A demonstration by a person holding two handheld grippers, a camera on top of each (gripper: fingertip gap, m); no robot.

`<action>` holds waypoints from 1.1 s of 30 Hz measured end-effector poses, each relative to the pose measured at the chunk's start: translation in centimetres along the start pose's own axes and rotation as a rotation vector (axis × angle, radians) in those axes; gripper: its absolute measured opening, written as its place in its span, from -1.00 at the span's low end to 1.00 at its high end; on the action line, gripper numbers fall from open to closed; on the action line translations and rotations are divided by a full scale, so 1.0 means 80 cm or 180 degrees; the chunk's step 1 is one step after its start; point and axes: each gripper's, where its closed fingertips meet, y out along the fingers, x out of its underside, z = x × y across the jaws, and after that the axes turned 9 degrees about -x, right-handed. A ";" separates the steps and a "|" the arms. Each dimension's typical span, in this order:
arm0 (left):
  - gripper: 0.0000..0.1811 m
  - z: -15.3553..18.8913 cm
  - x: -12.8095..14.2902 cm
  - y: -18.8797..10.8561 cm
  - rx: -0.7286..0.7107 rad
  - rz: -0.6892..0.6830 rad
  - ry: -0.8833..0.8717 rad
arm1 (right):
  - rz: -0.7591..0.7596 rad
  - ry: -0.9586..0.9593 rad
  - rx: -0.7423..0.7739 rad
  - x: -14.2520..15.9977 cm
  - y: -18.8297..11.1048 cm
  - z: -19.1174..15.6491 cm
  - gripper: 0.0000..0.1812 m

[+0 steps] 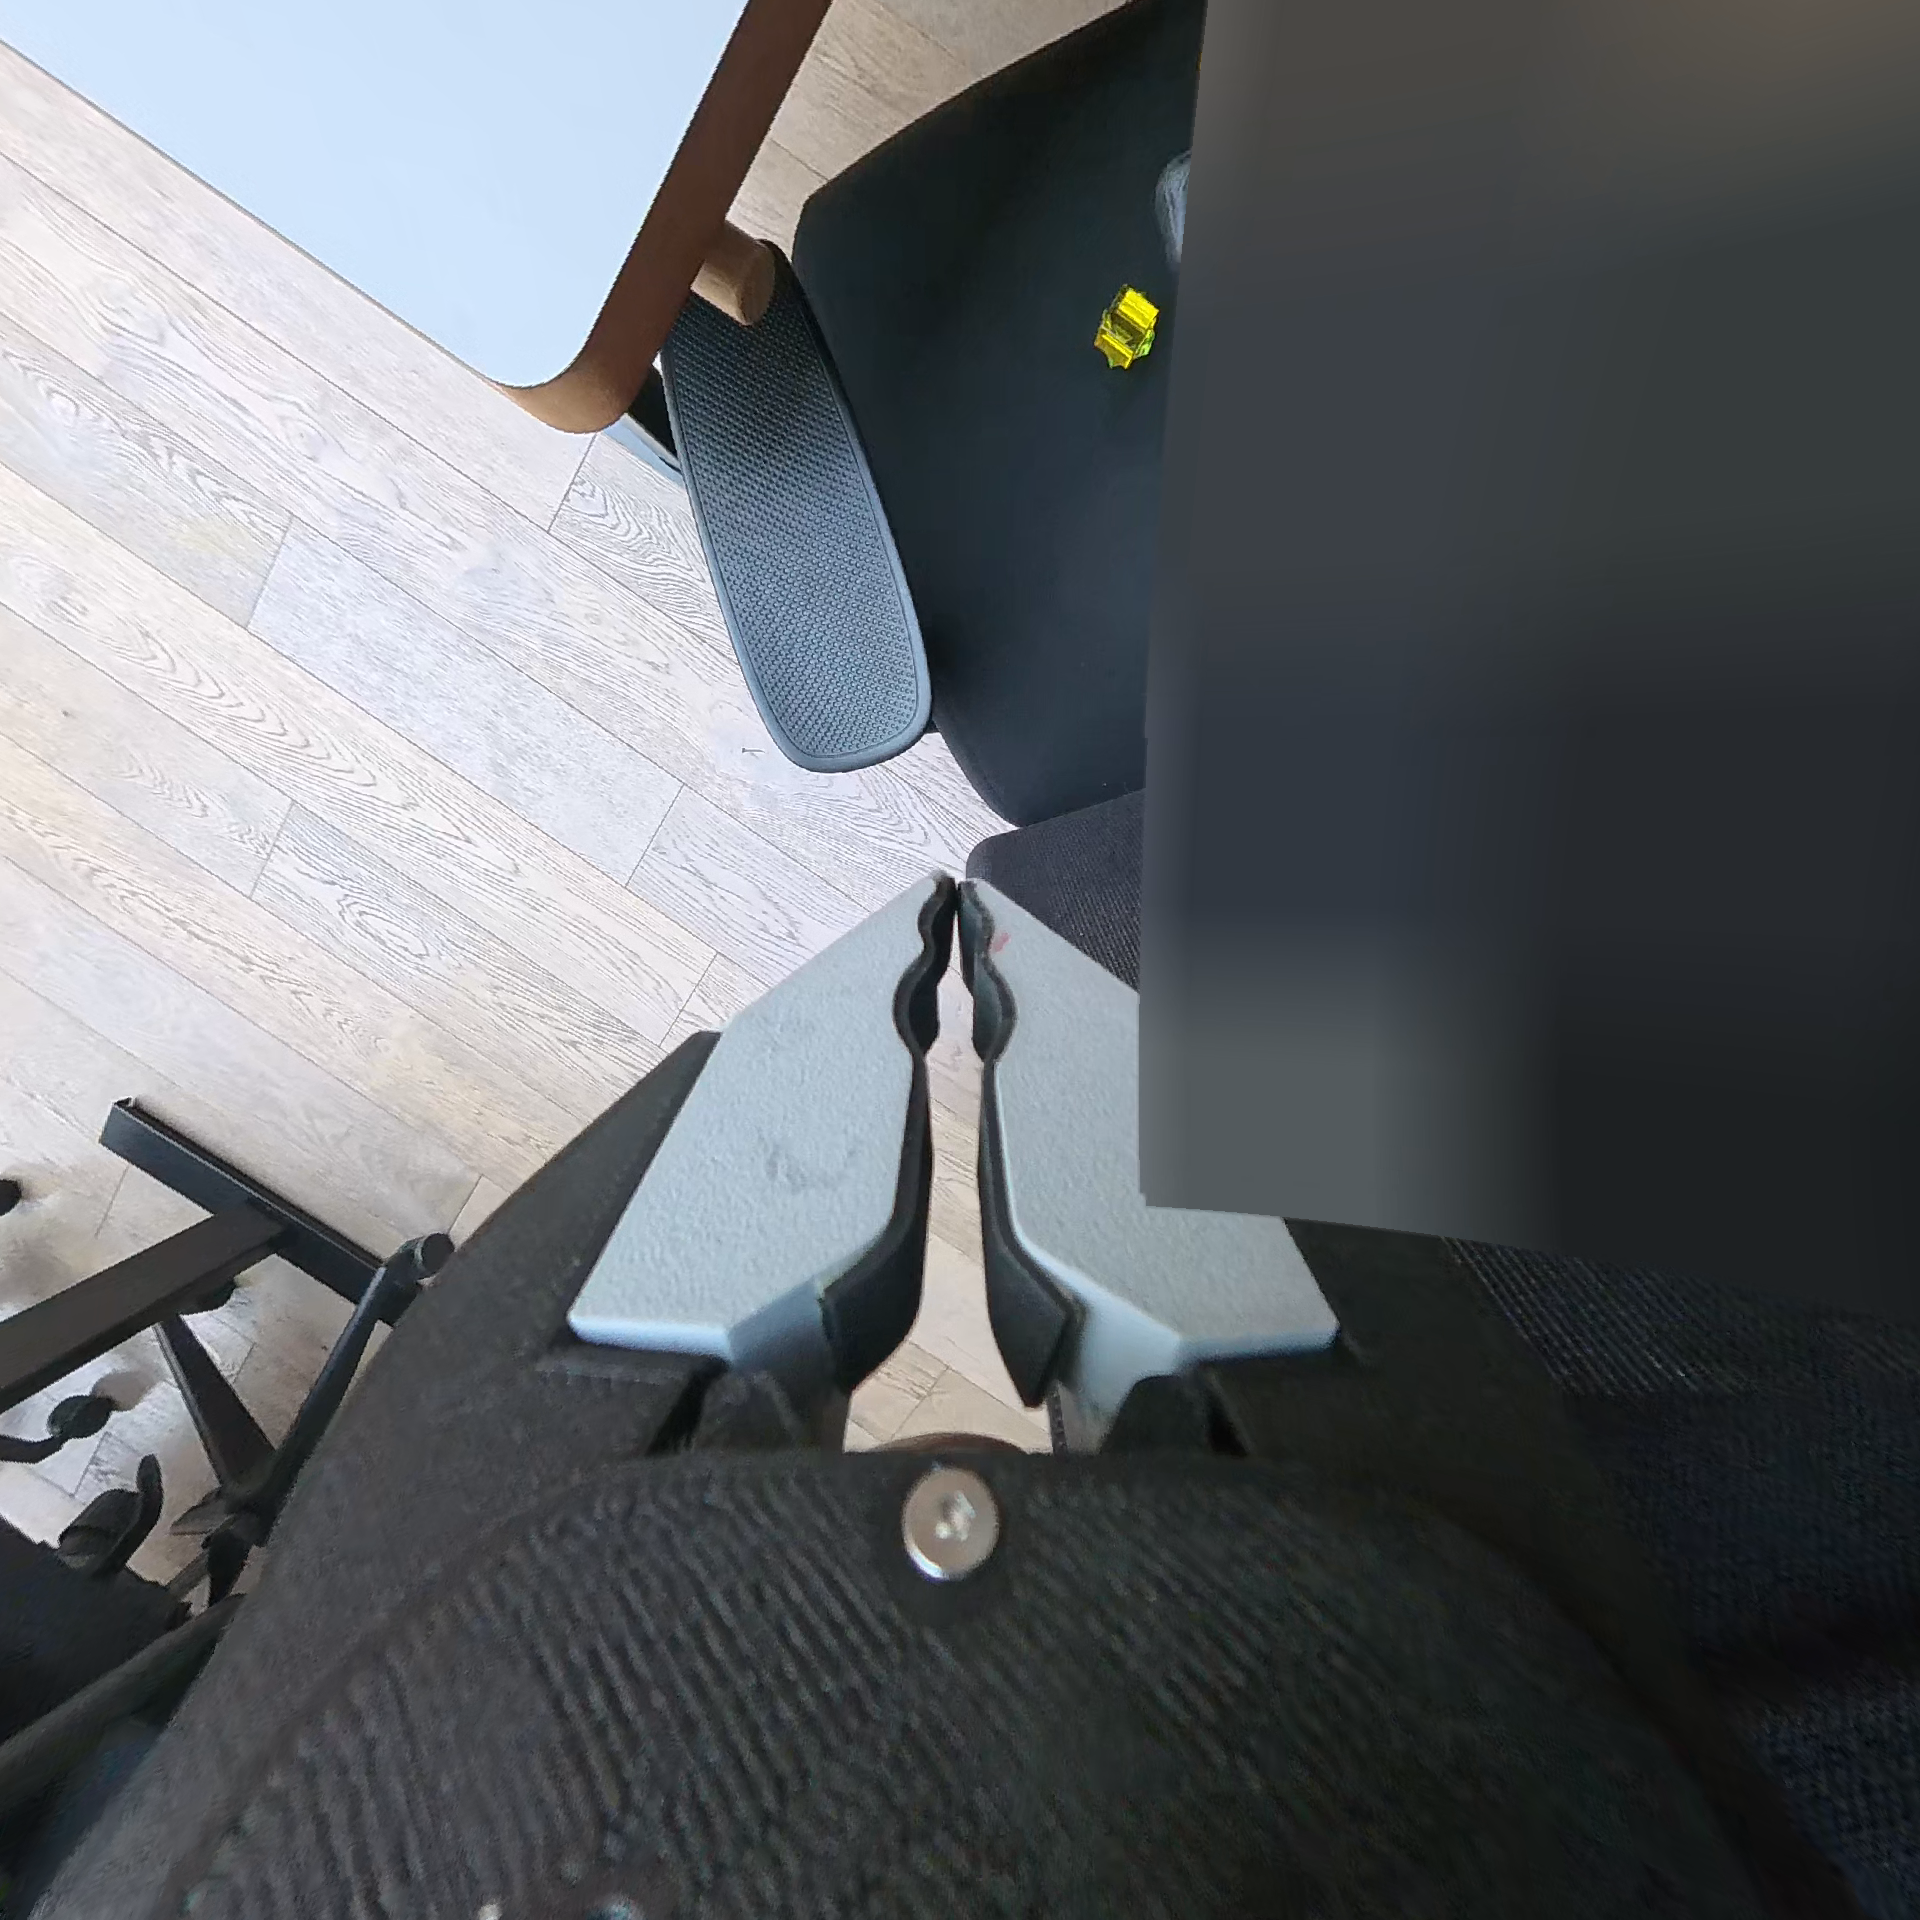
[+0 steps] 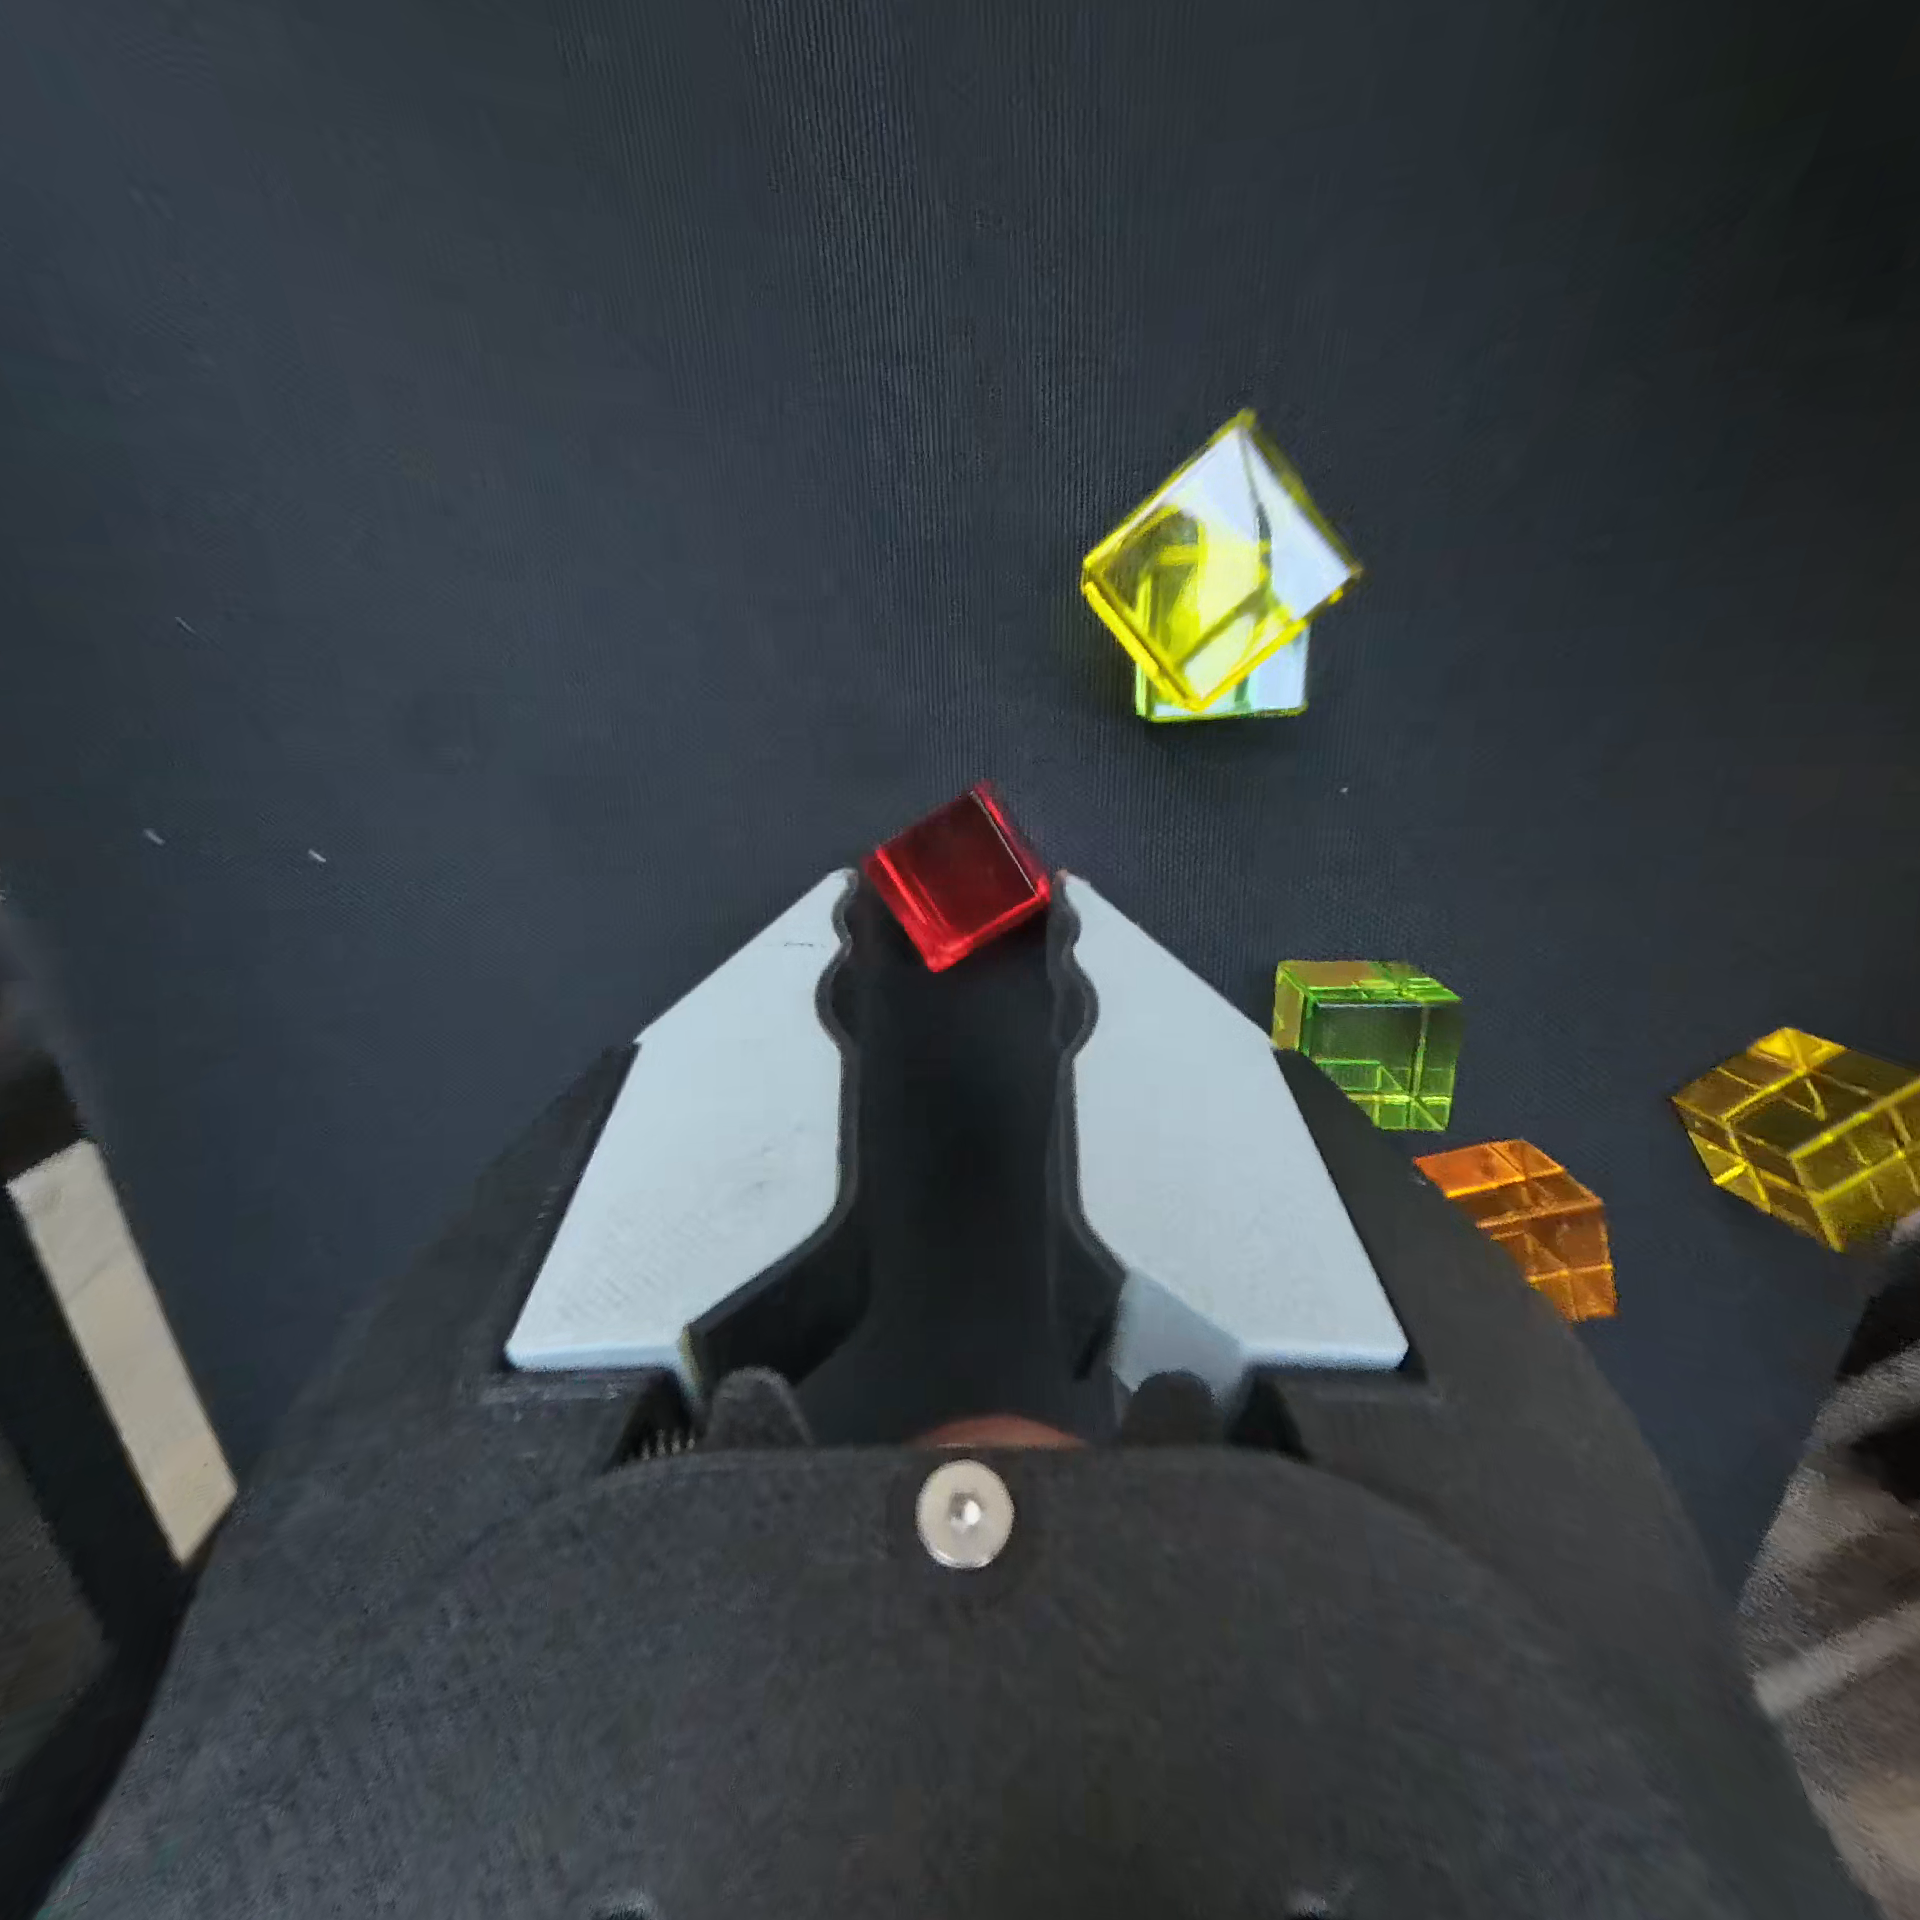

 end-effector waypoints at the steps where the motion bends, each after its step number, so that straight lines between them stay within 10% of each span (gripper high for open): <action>1: -1.00 0.000 0.000 0.000 -0.0001 0.0007 -0.0005 | 0.0132 0.0049 -0.0010 -0.008 -0.005 -0.004 -0.65; 14: -1.00 -0.004 -0.002 -0.002 -0.0103 0.0043 0.0059 | 0.0573 0.0751 0.0071 -0.057 0.011 0.025 -0.78; 17: -1.00 -0.006 -0.005 -0.003 -0.0156 0.0077 0.0103 | 0.0598 0.0753 0.0567 -0.041 -0.016 0.043 -0.81; 33: -1.00 0.004 -0.020 -0.010 -0.0240 0.0293 0.0553 | -0.0002 0.1145 -0.0473 0.033 -0.197 -0.111 -0.66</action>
